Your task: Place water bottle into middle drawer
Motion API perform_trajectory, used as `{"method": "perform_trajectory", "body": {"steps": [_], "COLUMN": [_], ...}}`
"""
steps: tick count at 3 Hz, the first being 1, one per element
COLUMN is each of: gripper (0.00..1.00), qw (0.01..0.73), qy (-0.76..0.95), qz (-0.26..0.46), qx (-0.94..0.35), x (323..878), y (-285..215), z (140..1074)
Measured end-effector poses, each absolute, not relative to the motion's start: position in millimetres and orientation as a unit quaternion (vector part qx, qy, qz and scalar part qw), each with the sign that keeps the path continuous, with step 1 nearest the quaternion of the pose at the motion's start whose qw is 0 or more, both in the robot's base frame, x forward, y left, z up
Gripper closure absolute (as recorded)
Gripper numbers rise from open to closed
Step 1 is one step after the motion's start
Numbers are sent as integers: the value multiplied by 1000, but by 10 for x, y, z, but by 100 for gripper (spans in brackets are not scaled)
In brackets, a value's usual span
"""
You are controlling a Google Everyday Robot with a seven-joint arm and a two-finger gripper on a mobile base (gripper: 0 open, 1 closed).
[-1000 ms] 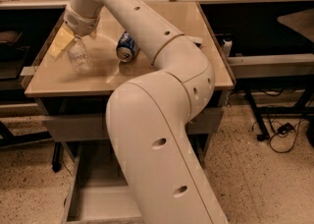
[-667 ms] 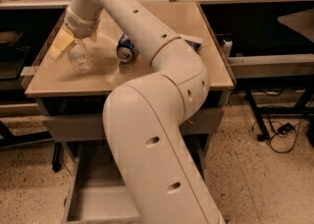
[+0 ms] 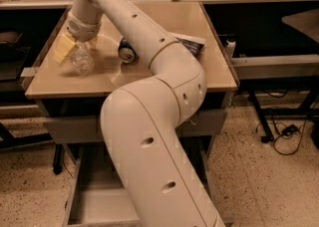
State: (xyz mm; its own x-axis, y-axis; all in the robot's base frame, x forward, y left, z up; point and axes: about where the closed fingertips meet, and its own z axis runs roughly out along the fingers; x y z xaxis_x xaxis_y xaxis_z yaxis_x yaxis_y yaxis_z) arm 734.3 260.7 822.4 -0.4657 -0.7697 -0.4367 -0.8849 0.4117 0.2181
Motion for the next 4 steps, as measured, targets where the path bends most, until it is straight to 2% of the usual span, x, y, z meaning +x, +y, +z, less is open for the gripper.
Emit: {"method": "perform_trajectory", "body": {"steps": [3,4], "gripper": [90,100], "qw": [135,136], "qy": [829,829], "qz": [213,213], "qx": [-499,-499], "x": [7343,7343], "y": [2607,2605], "z": [8226,8255]}}
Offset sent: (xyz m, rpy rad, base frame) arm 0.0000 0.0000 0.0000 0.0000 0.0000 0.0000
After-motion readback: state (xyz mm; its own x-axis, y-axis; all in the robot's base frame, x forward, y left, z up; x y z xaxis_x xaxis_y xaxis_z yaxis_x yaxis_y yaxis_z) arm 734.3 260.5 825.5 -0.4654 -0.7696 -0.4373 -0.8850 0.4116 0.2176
